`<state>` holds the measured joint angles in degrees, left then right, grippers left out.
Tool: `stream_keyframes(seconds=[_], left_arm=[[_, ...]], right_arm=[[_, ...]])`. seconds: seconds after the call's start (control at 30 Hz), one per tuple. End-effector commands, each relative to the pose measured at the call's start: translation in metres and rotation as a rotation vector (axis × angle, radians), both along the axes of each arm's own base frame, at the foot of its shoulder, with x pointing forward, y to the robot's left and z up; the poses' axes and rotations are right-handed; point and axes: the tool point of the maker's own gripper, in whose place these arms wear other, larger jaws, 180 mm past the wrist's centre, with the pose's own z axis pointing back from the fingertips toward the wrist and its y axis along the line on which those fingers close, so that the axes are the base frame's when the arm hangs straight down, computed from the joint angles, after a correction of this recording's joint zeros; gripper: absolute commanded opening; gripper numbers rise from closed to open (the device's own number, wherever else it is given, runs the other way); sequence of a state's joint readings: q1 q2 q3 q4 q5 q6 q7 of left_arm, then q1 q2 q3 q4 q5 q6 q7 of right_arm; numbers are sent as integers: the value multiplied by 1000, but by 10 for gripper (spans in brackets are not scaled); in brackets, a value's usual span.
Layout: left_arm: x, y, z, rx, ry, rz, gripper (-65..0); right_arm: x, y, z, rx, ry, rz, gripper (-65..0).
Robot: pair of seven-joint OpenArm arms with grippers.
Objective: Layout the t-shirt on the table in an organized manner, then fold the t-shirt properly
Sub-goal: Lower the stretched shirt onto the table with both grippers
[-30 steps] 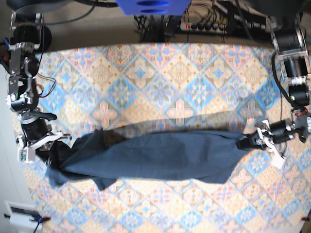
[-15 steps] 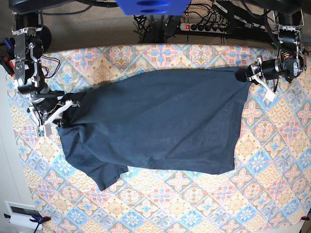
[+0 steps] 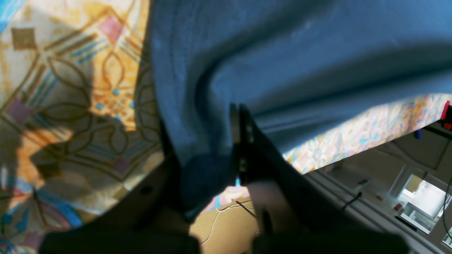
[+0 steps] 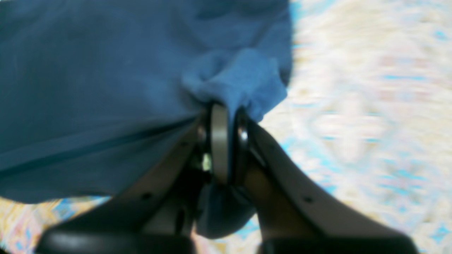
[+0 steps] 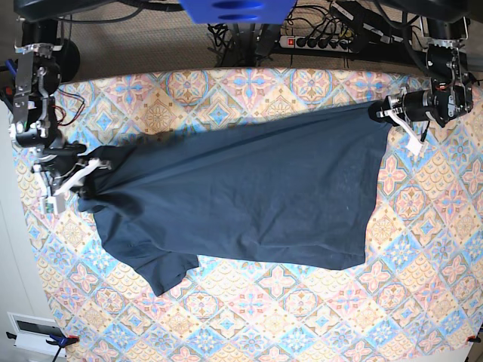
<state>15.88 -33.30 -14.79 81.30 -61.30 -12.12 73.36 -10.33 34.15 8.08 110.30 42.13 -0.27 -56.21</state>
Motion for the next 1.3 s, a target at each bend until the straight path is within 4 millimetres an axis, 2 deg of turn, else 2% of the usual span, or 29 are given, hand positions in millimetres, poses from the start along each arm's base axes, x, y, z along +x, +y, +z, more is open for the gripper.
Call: stream_keyframes(seconds=[0.0, 0.07, 0.2, 0.33, 0.4, 0.5, 0.6, 0.73, 0.83, 1.03, 1.27], left_arm=[[0, 17, 2, 71, 11, -10, -650], [0, 15, 3, 64, 7, -10, -643], [7, 9, 9, 59, -23, -22, -553], [17, -16, 33, -8, -111, -56, -443], [23, -25, 55, -77, -179, -34, -379], [30, -27, 78, -164, -247, 10, -247], [35, -19, 88, -186, -281, 44, -162], [36, 5, 89, -134, -291, 99, -152], [30, 9, 78, -127, -255, 112, -152], [6, -18, 56, -196, -163, 97, -152], [0, -43, 45, -271, -153, 136, -153]], right_arm=[[9, -12, 20, -31, -67, -21, -643], [9, -18, 22, -34, -73, -37, -643], [6, -19, 18, -35, -60, -39, -643], [3, -18, 15, -33, -50, -39, -643], [2, -18, 14, -33, -47, -39, -643], [2, -18, 14, -33, -47, -39, -643], [3, -18, 14, -33, -49, -39, -643], [2, -18, 14, -34, -46, -39, -643], [1, -18, 12, -34, -40, -39, -643], [-5, -18, 5, -35, 16, -36, -643], [-4, -18, 5, -35, 14, -36, -643]])
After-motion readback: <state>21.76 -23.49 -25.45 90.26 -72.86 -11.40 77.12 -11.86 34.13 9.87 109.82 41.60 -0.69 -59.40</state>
